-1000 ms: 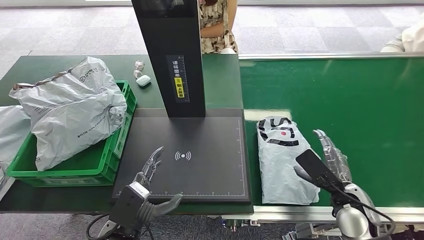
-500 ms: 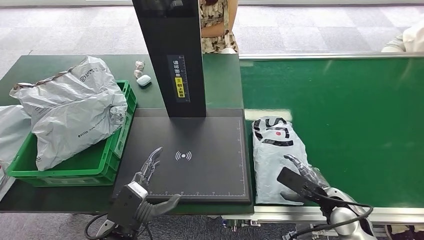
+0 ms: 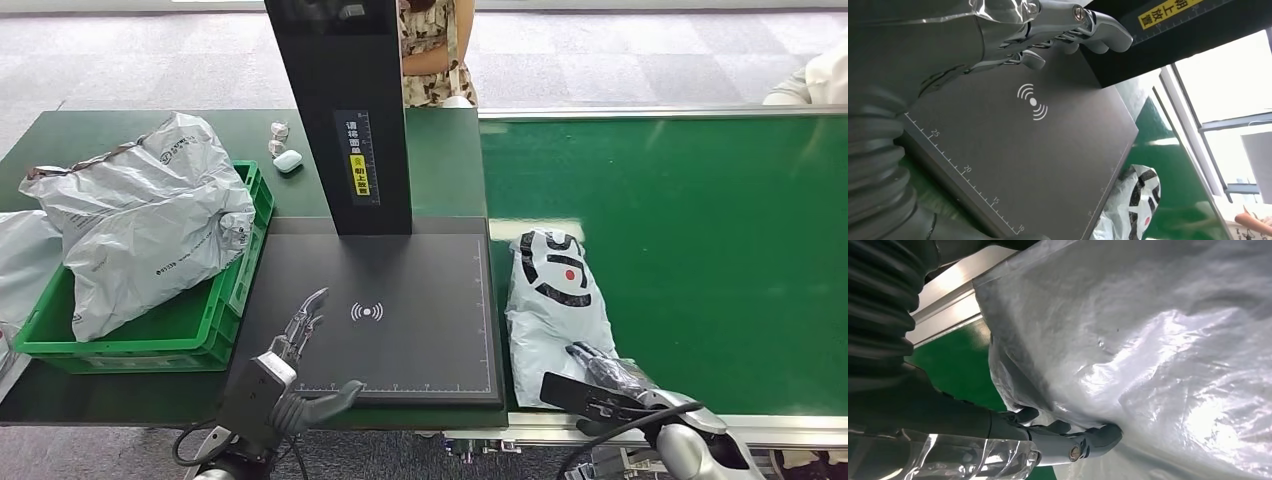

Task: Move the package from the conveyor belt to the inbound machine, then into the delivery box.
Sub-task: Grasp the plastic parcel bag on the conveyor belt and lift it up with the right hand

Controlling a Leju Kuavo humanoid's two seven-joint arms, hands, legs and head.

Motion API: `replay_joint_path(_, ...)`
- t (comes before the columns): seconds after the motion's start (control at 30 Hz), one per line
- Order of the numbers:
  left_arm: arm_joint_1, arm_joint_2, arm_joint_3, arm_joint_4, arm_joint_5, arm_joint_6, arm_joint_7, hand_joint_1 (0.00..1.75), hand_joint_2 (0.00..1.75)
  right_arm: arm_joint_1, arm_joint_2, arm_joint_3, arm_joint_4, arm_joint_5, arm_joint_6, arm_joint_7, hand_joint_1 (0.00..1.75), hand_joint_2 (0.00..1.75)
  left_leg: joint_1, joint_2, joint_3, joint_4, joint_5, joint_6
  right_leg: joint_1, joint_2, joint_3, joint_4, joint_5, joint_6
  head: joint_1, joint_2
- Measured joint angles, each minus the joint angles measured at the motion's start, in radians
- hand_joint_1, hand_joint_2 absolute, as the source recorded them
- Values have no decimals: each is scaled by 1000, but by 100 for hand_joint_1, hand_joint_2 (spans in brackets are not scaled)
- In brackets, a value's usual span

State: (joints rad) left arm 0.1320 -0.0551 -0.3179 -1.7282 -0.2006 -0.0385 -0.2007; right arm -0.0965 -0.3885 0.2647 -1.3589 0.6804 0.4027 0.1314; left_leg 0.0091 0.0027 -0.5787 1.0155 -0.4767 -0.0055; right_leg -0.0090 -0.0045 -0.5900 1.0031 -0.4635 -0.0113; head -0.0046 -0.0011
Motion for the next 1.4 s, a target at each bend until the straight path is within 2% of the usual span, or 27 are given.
replay_joint_path(0.17,-4,4,-3,12,10,-8,0,0,175,-1,-23,38,3,10,0,11,0,175,0,0,1,0,0,0,0,0,1,0,0,0,0,0)
replay_joint_path(0.2,-6,4,-4,15,11,-9,0,0,175,1,-26,43,2,11,-1,14,30,175,0,0,1,0,0,0,0,0,1,0,0,0,0,0)
replay_joint_path(0.27,-9,6,-5,20,14,-13,-2,0,175,9,-34,50,-1,10,-7,20,101,175,0,-1,2,0,0,0,0,-1,2,0,-1,1,0,0)
replay_joint_path(0.3,-10,7,-5,22,16,-15,-2,0,175,15,-38,53,-4,8,-11,22,144,175,0,-1,3,0,0,0,0,-1,3,0,-1,1,0,0)
replay_joint_path(0.33,-10,7,-5,25,18,-17,-3,0,175,22,-41,55,-8,7,-16,23,156,175,0,-1,3,0,0,1,0,-1,3,0,-1,1,0,0)
replay_joint_path(0.4,-10,8,-5,28,20,-22,-6,0,175,33,-47,57,-17,3,-24,26,168,175,0,-1,3,0,-1,1,0,-1,4,-1,-1,1,0,0)
replay_joint_path(0.53,-13,9,-5,33,23,-29,-12,0,175,49,-54,58,-36,-2,-36,37,165,175,0,-1,5,0,-1,1,0,-1,5,-1,-1,1,0,0)
replay_joint_path(0.73,-14,11,-5,43,24,-33,-20,0,175,72,-61,58,-65,-6,-48,43,175,175,0,-1,5,0,-1,1,0,-1,6,-1,-1,1,0,0)
replay_joint_path(0.9,-15,12,-6,50,24,-35,-22,0,175,84,-61,59,-75,-6,-85,26,175,175,0,-1,5,0,-1,1,0,-1,6,-1,-1,1,0,0)
replay_joint_path(1.03,-9,12,-5,50,17,-24,-27,0,175,100,-42,52,-82,-15,-198,-34,175,175,0,-1,4,0,-1,1,0,-1,6,-1,-1,1,0,0)
replay_joint_path(1.17,9,12,-5,50,2,-8,-33,0,175,118,20,4,-116,-90,-367,-118,175,175,0,-1,4,0,-1,1,0,-1,5,-1,-1,1,0,0)
replay_joint_path(1.3,15,12,-6,50,-7,5,-41,0,175,139,91,-71,-183,-265,-514,-240,175,175,0,-1,4,0,-1,1,0,-1,5,0,-1,1,0,0)
replay_joint_path(1.4,14,11,-8,50,-8,16,-44,0,175,149,143,-125,-236,-440,-580,-343,175,175,0,-1,4,0,-1,1,0,-1,5,0,-1,1,0,0)
